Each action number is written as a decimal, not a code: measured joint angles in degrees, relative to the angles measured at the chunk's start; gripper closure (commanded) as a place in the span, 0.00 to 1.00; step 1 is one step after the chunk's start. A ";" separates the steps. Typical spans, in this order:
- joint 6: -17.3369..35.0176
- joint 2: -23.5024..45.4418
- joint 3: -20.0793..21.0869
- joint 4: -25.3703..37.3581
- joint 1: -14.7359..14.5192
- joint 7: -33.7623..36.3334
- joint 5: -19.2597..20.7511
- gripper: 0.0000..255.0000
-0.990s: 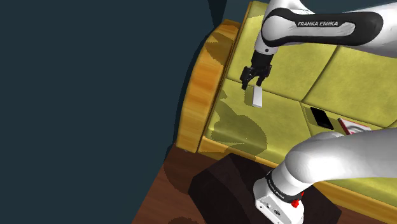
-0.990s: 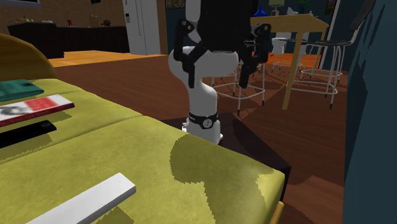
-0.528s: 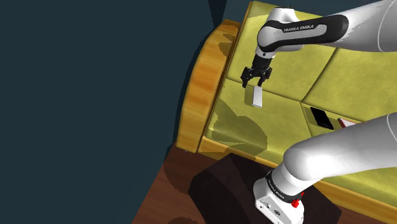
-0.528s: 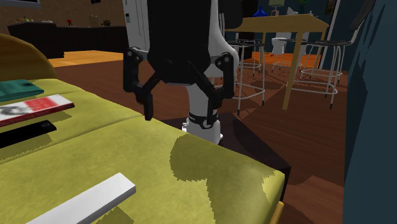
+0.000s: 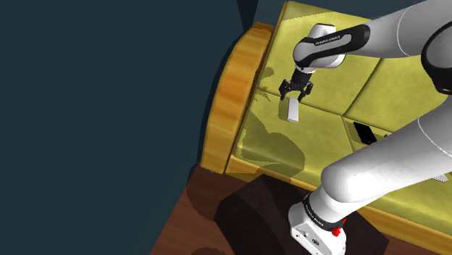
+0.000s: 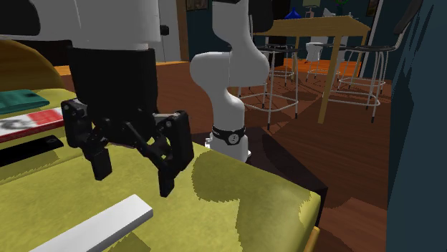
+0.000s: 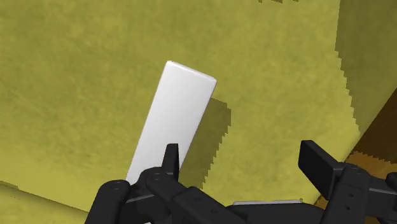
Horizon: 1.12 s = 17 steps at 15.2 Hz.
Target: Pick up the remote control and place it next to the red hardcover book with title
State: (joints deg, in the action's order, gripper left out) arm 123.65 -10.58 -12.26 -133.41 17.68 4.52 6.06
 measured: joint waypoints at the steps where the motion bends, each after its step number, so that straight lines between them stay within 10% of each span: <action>1: 1.15 1.40 -0.65 0.56 0.56 0.28 -0.20 0.00; 17: 13.59 15.15 -4.78 3.67 4.43 0.50 -4.56 0.00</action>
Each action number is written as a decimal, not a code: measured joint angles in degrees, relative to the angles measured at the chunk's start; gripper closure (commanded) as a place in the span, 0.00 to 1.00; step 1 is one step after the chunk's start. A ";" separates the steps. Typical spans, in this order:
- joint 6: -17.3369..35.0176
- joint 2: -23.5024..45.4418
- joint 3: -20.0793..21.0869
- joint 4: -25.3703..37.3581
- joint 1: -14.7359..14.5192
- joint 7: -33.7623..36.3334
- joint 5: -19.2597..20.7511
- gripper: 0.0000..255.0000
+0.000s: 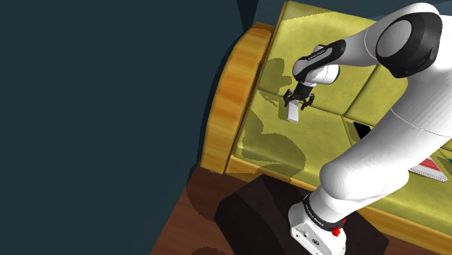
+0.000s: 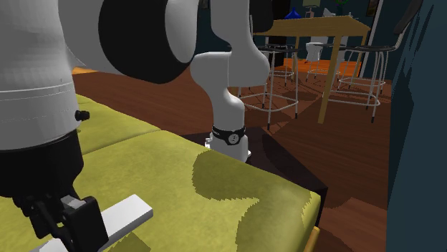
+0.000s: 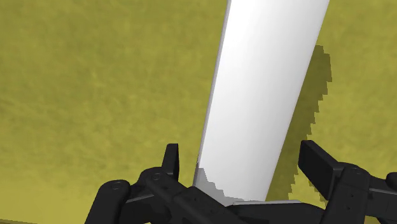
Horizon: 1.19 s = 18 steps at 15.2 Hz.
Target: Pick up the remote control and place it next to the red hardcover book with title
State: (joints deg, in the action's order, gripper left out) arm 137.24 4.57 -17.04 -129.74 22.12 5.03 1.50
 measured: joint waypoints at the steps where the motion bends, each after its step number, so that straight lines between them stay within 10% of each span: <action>1: 0.10 0.04 0.00 -0.05 0.01 -0.02 -0.02 0.00; 4: 0.19 0.10 0.00 -0.07 0.01 -0.04 -0.04 0.00; 5: 0.20 0.11 0.00 -0.07 0.02 -0.04 -0.05 1.00; 18: -1.31 -1.03 -0.07 0.34 -0.02 0.17 0.37 1.00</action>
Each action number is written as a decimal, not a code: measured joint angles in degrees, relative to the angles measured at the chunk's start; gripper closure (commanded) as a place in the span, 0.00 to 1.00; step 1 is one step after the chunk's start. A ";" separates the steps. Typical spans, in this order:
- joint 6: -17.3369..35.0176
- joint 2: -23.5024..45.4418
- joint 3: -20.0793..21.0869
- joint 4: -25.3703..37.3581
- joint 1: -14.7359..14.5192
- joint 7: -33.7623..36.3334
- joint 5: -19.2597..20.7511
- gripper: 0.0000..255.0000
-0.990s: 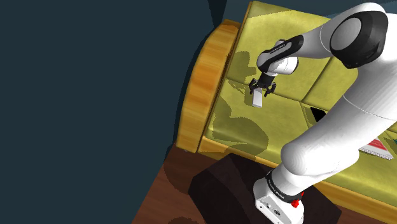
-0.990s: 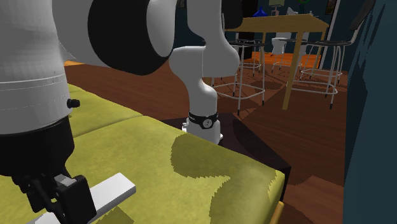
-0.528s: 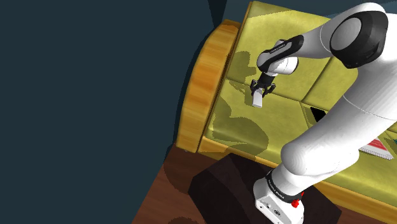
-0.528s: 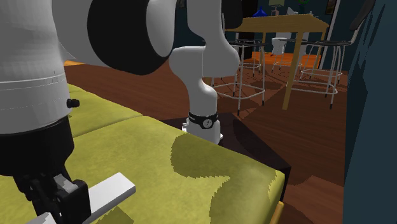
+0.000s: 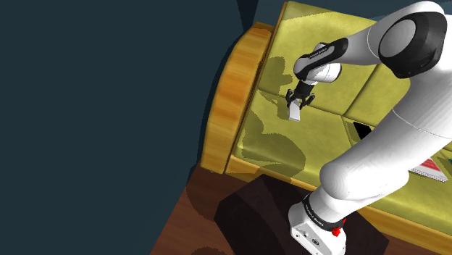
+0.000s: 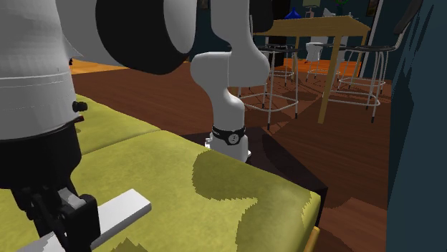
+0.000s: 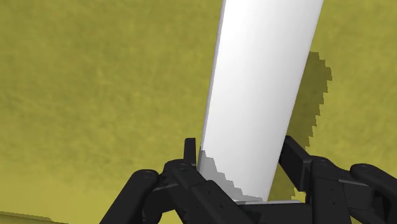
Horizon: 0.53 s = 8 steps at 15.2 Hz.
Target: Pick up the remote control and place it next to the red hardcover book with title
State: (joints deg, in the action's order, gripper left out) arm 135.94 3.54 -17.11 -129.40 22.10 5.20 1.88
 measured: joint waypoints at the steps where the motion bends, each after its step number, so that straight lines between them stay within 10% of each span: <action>1: -0.72 -0.32 0.01 0.41 -0.04 0.10 0.10 1.00; 8: -6.02 -3.46 0.07 2.68 -0.21 0.79 1.17 1.00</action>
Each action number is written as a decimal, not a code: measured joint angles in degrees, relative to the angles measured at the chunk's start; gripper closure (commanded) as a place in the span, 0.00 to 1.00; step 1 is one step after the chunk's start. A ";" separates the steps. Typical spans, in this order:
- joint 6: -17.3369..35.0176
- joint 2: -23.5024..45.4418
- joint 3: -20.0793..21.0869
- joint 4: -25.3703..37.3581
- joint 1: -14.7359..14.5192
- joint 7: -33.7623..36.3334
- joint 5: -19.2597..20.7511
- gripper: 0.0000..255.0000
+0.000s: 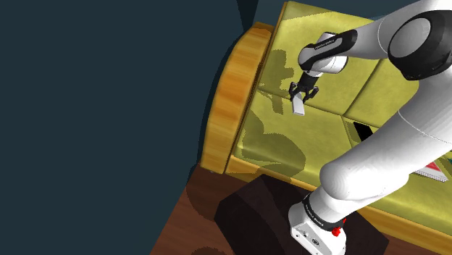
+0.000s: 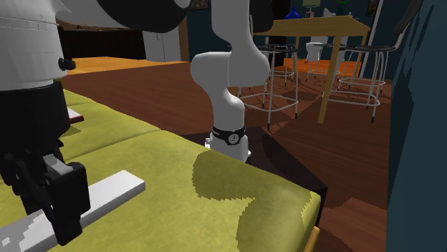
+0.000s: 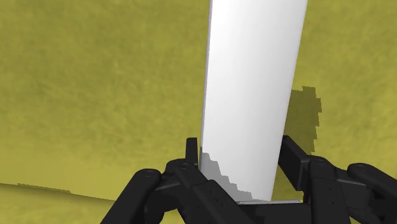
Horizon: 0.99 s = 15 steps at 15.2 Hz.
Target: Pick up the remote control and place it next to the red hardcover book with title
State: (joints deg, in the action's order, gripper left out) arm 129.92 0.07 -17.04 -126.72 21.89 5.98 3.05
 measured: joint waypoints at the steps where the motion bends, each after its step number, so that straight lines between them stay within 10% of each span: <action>1: -0.75 -0.46 0.00 0.31 0.00 0.04 0.14 1.00; 15: -5.91 -12.76 -2.56 -6.15 3.10 -3.09 4.56 1.00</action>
State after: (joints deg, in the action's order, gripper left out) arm 124.01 -12.68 -19.60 -132.87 24.98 2.90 7.61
